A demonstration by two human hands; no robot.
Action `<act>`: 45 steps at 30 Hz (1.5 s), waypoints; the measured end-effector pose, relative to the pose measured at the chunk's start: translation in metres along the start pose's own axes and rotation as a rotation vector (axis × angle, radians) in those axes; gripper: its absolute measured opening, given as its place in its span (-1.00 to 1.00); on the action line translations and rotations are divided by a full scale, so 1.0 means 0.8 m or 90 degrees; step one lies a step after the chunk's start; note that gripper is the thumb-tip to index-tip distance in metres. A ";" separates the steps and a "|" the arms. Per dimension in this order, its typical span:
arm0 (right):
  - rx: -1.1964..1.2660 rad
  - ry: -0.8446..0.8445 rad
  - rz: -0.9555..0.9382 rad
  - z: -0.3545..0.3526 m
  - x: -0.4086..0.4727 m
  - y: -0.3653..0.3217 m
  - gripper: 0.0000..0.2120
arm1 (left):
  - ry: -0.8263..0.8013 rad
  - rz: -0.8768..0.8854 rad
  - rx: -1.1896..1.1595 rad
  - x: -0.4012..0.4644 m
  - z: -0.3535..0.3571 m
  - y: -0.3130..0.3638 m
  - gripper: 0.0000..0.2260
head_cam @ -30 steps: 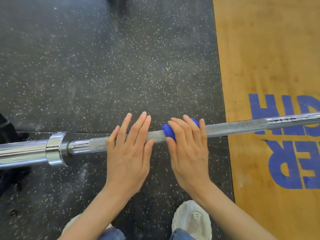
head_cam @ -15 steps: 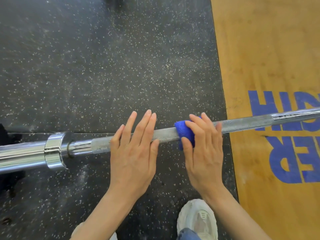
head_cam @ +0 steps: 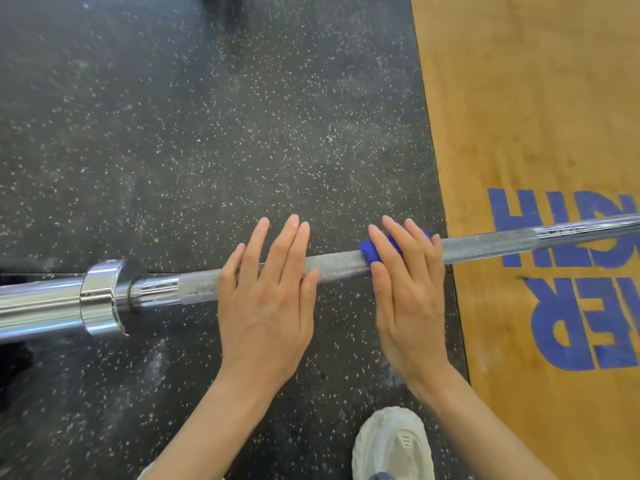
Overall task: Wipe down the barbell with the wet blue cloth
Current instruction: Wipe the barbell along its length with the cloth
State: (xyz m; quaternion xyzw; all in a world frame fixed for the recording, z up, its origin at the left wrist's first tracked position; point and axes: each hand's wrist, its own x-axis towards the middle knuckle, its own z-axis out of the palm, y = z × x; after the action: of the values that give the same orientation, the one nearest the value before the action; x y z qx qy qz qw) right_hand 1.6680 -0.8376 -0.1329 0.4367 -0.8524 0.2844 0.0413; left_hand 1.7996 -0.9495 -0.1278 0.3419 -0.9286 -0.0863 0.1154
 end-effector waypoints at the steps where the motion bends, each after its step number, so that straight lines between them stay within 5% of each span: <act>1: -0.006 -0.011 -0.032 0.000 0.003 0.002 -0.57 | 0.002 -0.002 0.000 0.003 0.000 -0.001 -0.55; 11: -0.117 -0.004 -0.106 0.025 0.046 -0.004 -0.53 | 0.013 -0.010 0.008 0.048 0.002 -0.010 -0.56; 18: -0.034 0.025 -0.068 0.032 0.086 0.004 -0.56 | 0.023 -0.002 0.015 0.085 0.005 -0.018 -0.56; 22: -0.073 -0.015 -0.174 0.043 0.092 0.006 -0.59 | 0.041 0.015 0.024 0.103 0.008 -0.026 -0.56; 27: -0.113 0.060 -0.073 0.056 0.104 0.003 -0.55 | 0.060 0.016 0.029 0.122 0.012 -0.030 -0.56; 31: -0.112 0.029 -0.154 0.058 0.119 0.009 -0.52 | 0.073 0.031 0.038 0.136 0.013 -0.037 -0.56; 36: -0.074 0.043 -0.049 0.058 0.125 0.003 -0.51 | 0.060 0.027 0.048 0.149 0.014 -0.037 -0.54; 41: -0.099 -0.008 -0.158 0.048 0.137 0.029 -0.52 | 0.062 0.033 0.048 0.159 0.015 -0.043 -0.52; 45: -0.091 0.065 -0.023 0.059 0.138 0.013 -0.54 | 0.070 0.032 0.045 0.166 0.017 -0.040 -0.53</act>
State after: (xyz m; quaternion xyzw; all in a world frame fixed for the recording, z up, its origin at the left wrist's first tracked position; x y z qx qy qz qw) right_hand 1.6008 -0.9369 -0.1418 0.4328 -0.8594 0.2439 0.1207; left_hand 1.7176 -1.0593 -0.1281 0.3263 -0.9318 -0.0316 0.1561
